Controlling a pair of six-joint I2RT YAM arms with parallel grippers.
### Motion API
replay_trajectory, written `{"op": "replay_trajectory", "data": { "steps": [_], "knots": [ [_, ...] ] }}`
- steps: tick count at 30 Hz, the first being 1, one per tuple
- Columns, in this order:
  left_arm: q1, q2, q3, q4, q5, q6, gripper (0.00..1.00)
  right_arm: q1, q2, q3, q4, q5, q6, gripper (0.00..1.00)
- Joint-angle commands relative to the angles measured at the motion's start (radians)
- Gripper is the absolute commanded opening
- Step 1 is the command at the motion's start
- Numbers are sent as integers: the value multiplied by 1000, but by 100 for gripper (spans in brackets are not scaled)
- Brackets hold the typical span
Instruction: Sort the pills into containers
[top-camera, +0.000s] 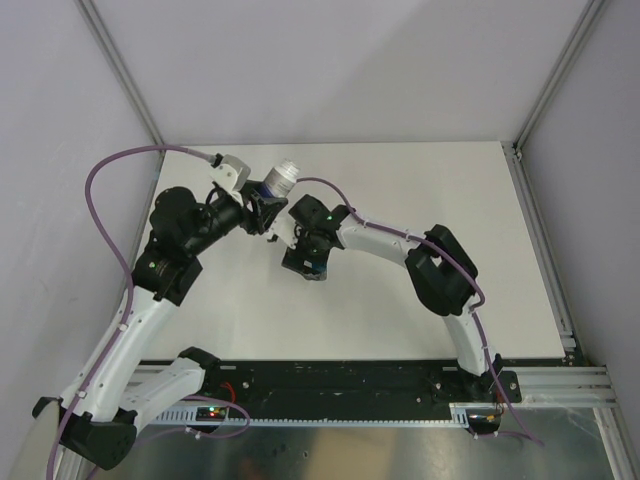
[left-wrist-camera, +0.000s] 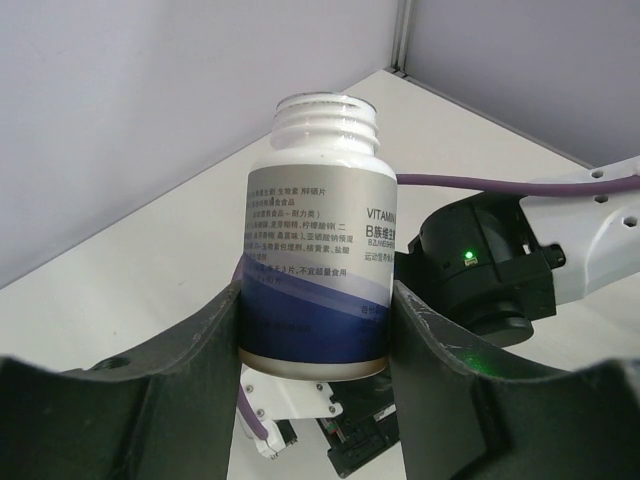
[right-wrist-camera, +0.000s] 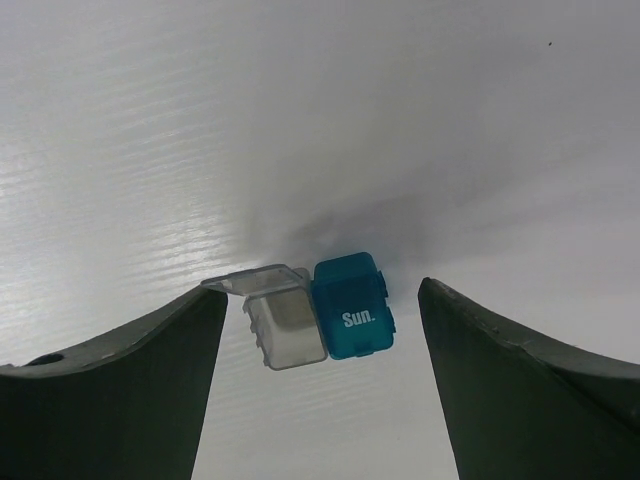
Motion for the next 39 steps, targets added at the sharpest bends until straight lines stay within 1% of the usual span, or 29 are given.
{"op": "replay_trajectory", "data": {
  "steps": [1,12,31,35,39],
  "knots": [
    [8,-5,39,23,12,-17,0,5,14,50,43,45,6,83],
    [8,-7,29,24,15,-17,0,-3,42,108,46,82,42,83],
    [8,-11,13,25,14,-14,0,-74,59,149,21,114,144,81],
    [7,-11,11,25,12,-12,0,-97,45,142,-1,65,153,81],
    [8,-15,12,26,12,-13,0,-130,11,118,-32,-86,121,81]
  ]
}}
